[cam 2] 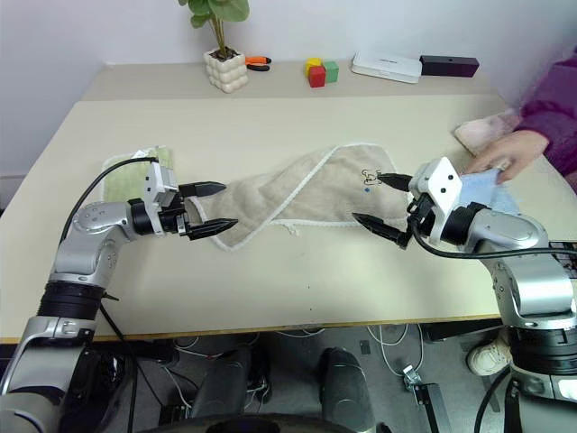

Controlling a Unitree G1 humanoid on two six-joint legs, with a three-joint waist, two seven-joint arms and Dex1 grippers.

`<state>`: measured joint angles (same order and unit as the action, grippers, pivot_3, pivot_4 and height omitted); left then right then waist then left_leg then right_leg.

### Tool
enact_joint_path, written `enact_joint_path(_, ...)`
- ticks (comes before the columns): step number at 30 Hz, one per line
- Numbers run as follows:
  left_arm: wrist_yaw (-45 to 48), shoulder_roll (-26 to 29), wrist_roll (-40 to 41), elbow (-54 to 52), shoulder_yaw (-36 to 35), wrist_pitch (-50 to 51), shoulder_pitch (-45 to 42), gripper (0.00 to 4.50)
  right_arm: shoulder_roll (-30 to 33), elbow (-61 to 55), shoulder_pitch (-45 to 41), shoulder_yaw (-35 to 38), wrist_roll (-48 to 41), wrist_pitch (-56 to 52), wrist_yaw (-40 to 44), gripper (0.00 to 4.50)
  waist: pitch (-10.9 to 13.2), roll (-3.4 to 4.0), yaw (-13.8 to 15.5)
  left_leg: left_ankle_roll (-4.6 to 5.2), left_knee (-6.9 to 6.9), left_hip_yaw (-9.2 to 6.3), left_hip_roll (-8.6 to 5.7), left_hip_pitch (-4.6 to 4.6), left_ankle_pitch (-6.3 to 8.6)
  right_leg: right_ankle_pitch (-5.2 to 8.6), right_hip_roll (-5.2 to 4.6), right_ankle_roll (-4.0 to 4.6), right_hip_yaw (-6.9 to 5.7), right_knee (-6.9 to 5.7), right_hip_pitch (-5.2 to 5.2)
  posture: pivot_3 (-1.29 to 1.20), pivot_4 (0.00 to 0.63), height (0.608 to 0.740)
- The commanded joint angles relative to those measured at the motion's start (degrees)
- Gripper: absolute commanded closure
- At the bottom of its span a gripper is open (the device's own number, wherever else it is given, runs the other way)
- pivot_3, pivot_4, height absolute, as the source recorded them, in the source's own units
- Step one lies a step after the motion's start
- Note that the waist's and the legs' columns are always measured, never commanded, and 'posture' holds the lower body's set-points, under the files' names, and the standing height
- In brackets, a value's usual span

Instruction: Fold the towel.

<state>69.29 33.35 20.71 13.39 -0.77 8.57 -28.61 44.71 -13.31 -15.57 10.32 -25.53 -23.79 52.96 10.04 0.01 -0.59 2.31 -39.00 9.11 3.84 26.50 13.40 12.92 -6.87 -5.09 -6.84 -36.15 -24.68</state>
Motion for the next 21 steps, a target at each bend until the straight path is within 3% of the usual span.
enact_joint_path(1, 2.6, 2.9, -0.2, -4.6, 1.0, 0.5, 1.6, 0.03, -0.4, -1.3, -0.5, 0.4, -0.3, 0.6, -0.7, 0.0, 0.0, 0.0, 0.0, 0.0, 0.0, 0.0, 0.0, 0.0, 0.0, 0.0, 0.0, 0.0, 0.0, 0.0, 0.0, 0.0, 0.15, 0.74)
enact_joint_path(9, 5.3, 6.7, -5.1, -8.9, 5.5, -3.9, 5.2, 0.03, -3.1, 1.2, -4.4, -2.5, 0.9, 2.3, -1.8, 0.0, 0.0, 0.02, -0.1, 0.0, 0.0, 0.01, 0.02, 0.0, 0.02, 0.12, -0.03, 0.23, 0.02, 0.04, -0.02, 0.0, 0.15, 0.74)
enact_joint_path(19, -5.1, 1.5, -15.3, -3.0, 9.7, -14.8, 6.7, 0.03, -5.9, 2.1, -6.2, -4.7, 1.7, 3.9, -2.3, 0.0, 0.0, 0.03, 0.0, 0.02, 0.01, 0.03, 0.0, 0.01, 0.01, 0.11, -0.05, 0.21, 0.02, 0.03, -0.02, 0.0, 0.15, 0.74)
enact_joint_path(21, -6.0, 0.7, -15.3, -1.0, 10.1, -12.2, 6.5, 0.03, -6.1, 1.8, -6.9, -5.3, 1.9, 3.3, -2.5, 0.0, 0.0, 0.05, -0.1, 0.02, 0.02, 0.04, 0.01, 0.01, 0.02, 0.1, -0.04, 0.19, 0.01, 0.0, -0.05, 0.0, 0.15, 0.74)
